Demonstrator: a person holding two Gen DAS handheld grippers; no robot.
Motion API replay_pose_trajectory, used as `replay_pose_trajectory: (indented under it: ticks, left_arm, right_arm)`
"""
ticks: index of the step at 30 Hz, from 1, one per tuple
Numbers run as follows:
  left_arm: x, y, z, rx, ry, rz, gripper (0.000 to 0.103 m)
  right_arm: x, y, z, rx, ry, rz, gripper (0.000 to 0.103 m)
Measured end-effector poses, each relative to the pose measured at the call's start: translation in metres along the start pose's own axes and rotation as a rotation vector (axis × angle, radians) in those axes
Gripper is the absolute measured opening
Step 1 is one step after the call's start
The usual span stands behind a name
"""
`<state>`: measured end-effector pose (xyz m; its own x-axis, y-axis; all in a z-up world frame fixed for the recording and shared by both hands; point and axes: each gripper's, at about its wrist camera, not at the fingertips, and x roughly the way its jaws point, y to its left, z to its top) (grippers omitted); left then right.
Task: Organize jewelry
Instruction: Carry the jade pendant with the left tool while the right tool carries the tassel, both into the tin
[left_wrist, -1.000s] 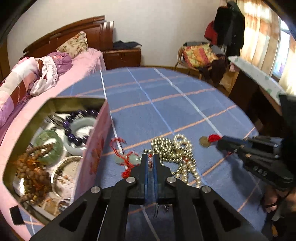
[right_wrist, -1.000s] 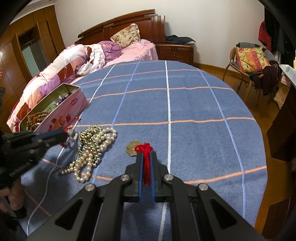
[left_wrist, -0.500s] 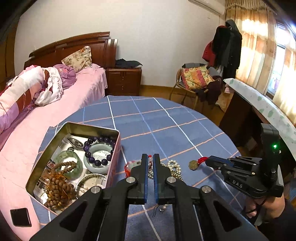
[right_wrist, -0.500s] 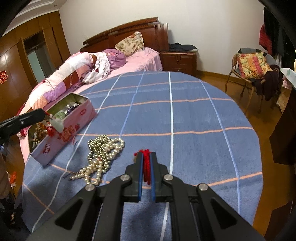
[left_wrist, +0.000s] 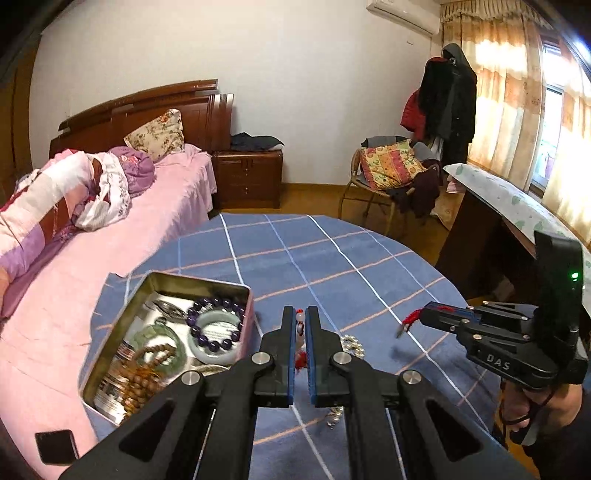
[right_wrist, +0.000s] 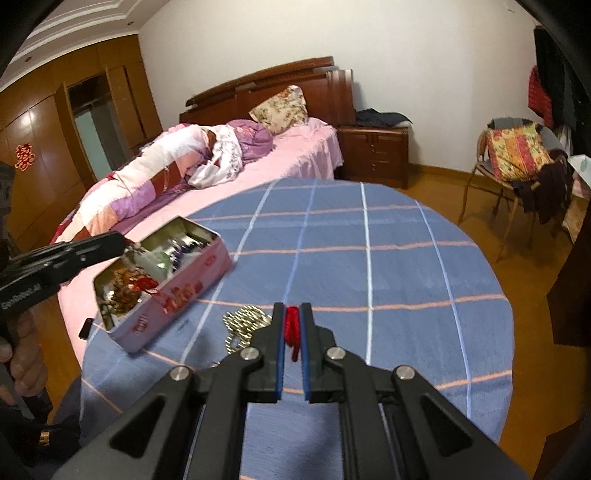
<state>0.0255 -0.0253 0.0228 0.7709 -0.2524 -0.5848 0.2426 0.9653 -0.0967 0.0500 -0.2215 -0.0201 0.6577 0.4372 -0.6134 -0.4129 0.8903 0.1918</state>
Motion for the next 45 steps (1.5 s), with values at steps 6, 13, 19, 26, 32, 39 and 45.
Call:
replay_pose_trajectory:
  ticks: [6, 13, 19, 26, 32, 39, 45]
  left_arm:
    - [-0.01, 0.015, 0.011, 0.001, -0.025, 0.027, 0.003]
    - [-0.024, 0.039, 0.026, -0.004, -0.066, 0.077, 0.003]
    - [-0.027, 0.06, 0.029, -0.025, -0.078, 0.114, 0.003]
    - [-0.029, 0.073, 0.02, -0.066, -0.058, 0.131, 0.003]
    - [-0.033, 0.081, 0.013, -0.093, -0.033, 0.157, 0.003]
    - [-0.044, 0.084, -0.001, -0.109, -0.044, 0.226, 0.003]
    - [-0.034, 0.093, -0.016, -0.15, -0.006, 0.225, 0.003]
  right_arm:
    - [0.0, 0.019, 0.019, -0.05, -0.014, 0.027, 0.01]
    - [0.004, 0.04, 0.041, -0.108, -0.035, 0.044, 0.01]
    - [0.01, 0.063, 0.056, -0.139, -0.047, 0.077, 0.01]
    - [0.023, 0.1, 0.064, -0.197, -0.04, 0.125, 0.01]
    - [0.039, 0.127, 0.06, -0.238, -0.012, 0.165, 0.01]
    - [0.055, 0.143, 0.052, -0.246, 0.021, 0.195, 0.01]
    - [0.069, 0.148, 0.048, -0.245, 0.05, 0.196, 0.01]
